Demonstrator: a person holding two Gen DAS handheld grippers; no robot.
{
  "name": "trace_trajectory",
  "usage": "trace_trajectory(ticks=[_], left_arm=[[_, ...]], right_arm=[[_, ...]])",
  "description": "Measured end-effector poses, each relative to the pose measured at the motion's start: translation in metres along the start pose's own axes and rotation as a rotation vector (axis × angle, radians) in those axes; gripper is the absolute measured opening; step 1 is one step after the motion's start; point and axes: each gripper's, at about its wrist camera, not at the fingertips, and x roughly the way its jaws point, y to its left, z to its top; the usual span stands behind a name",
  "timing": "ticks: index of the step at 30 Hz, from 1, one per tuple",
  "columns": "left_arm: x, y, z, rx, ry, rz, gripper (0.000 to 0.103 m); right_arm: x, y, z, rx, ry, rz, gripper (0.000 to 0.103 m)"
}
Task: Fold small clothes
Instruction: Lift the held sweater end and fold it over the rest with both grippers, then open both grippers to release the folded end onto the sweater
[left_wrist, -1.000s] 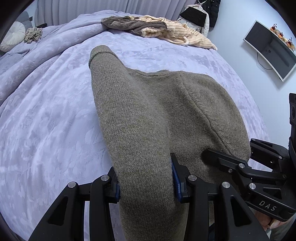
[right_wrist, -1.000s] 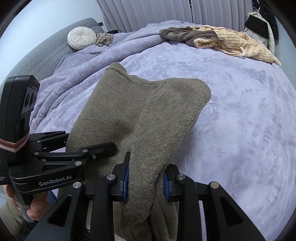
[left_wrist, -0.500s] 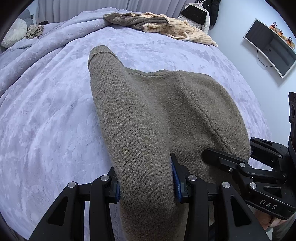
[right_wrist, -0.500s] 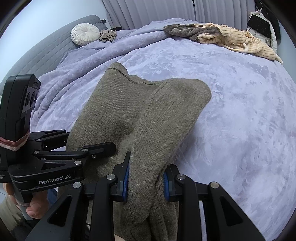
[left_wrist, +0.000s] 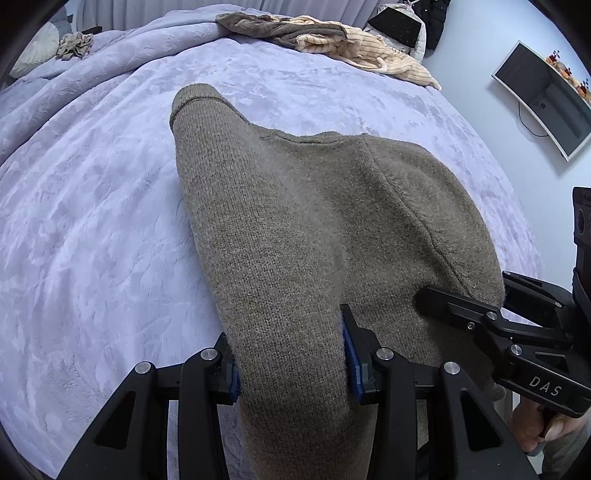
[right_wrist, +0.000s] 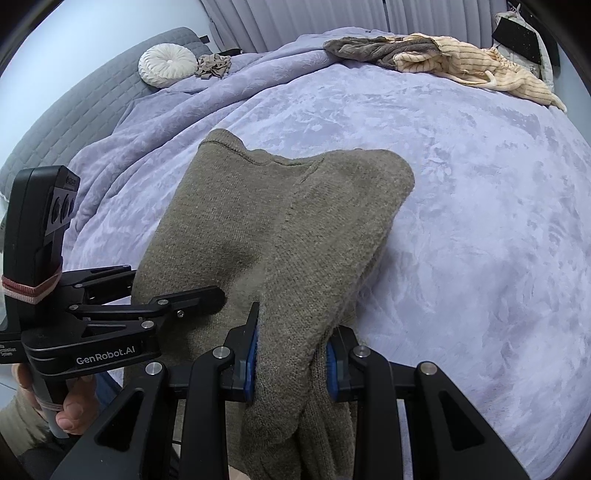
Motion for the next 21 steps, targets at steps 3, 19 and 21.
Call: trace_trajectory(ticks=[3, 19, 21], left_arm=[[0.004, 0.006, -0.001, -0.016, 0.003, -0.015, 0.047], [-0.028, 0.040, 0.024, -0.142, -0.076, 0.111, 0.081], [-0.018, 0.033, 0.042, -0.099, -0.053, 0.215, 0.081]], right_arm=[[0.005, -0.008, -0.003, 0.020, 0.006, 0.006, 0.031], [-0.015, -0.050, 0.006, 0.132, -0.091, 0.103, 0.050], [-0.026, -0.045, 0.020, 0.082, -0.138, 0.099, 0.056]])
